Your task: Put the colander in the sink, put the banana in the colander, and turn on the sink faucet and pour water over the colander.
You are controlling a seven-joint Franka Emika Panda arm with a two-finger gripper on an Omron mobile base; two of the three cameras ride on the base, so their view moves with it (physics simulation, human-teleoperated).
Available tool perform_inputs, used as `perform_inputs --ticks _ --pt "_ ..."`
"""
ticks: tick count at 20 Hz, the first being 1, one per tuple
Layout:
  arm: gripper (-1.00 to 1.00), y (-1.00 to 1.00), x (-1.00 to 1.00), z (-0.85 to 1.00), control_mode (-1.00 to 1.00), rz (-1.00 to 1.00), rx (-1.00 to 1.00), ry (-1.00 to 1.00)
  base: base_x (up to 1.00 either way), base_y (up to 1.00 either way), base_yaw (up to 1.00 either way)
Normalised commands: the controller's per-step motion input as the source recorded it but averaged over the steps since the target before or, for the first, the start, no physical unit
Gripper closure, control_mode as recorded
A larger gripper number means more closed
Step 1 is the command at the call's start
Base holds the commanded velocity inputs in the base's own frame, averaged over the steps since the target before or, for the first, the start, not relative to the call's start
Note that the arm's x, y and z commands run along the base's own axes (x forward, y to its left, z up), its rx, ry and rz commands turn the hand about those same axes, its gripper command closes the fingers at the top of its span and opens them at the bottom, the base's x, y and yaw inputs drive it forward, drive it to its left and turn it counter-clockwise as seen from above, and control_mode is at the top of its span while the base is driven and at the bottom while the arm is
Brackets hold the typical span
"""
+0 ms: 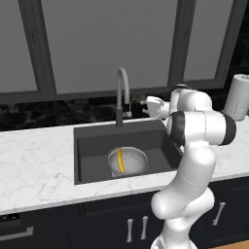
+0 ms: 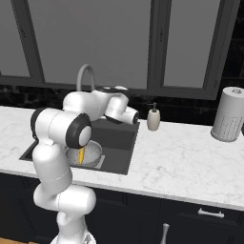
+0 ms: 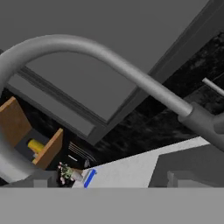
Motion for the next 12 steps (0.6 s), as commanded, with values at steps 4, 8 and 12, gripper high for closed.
perform_inputs --ticks 4,8,12 --pt "-1.0 0.0 0.27 0.0 -1.0 0.0 -0.17 -0.06 0.0 0.0 0.0" --pt "-1.0 0.0 0.2 -0.02 -1.0 -0.01 -0.19 0.0 0.0 0.0 0.0" --pt "-1.0 0.0 0.19 -0.06 -1.0 0.0 -0.15 0.0 0.0 0.0 0.0"
